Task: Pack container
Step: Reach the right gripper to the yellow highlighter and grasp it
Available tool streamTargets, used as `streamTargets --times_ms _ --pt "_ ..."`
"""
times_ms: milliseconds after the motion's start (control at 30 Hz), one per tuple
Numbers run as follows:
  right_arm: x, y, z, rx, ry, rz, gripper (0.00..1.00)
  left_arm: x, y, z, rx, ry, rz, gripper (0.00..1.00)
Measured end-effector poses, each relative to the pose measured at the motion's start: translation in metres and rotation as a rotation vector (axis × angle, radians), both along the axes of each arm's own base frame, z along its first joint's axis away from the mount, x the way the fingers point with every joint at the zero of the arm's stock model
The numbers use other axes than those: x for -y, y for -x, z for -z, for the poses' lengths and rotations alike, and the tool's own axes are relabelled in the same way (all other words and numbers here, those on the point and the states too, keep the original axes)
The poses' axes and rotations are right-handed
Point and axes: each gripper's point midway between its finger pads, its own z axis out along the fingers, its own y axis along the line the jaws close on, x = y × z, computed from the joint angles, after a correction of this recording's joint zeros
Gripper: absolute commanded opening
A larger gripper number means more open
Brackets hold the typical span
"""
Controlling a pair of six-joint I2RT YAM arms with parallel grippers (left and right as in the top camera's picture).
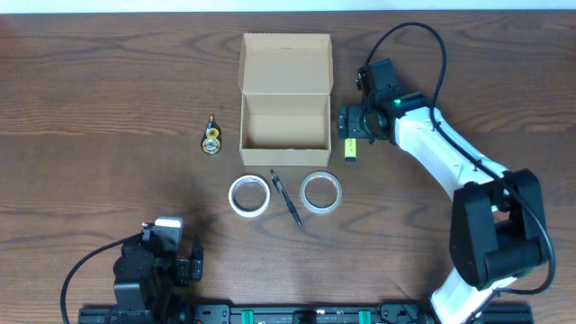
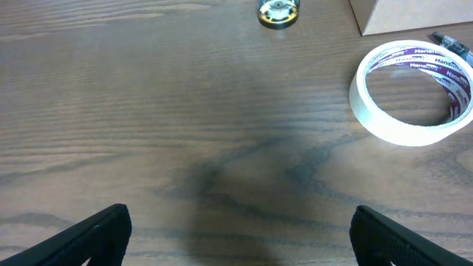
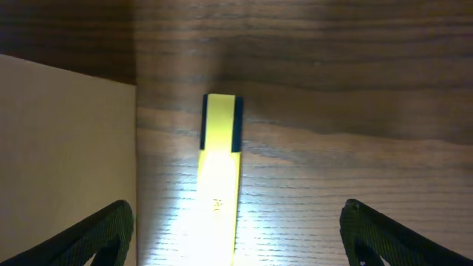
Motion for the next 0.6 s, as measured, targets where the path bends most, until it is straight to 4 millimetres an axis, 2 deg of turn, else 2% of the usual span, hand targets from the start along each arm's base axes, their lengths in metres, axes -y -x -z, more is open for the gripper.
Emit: streamTargets --times_ms 100,267,567,600 --pt "0.002 0.000 0.007 -0.014 0.012 0.011 0.88 0.000 0.000 0.000 0.000 -0.001 0.000 0.95" --pt "0.005 0.006 0.038 -0.085 0.039 0.021 0.84 0.000 0.000 0.000 0.000 -0.001 0.000 0.95" --pt "0.007 0.009 0.057 -0.126 0.051 0.040 0.75 0.000 0.000 0.000 0.000 -0.001 0.000 0.95" --pt "0.007 0.009 0.057 -0.126 0.051 0.040 0.72 0.000 0.000 0.000 0.000 0.000 0.000 0.96"
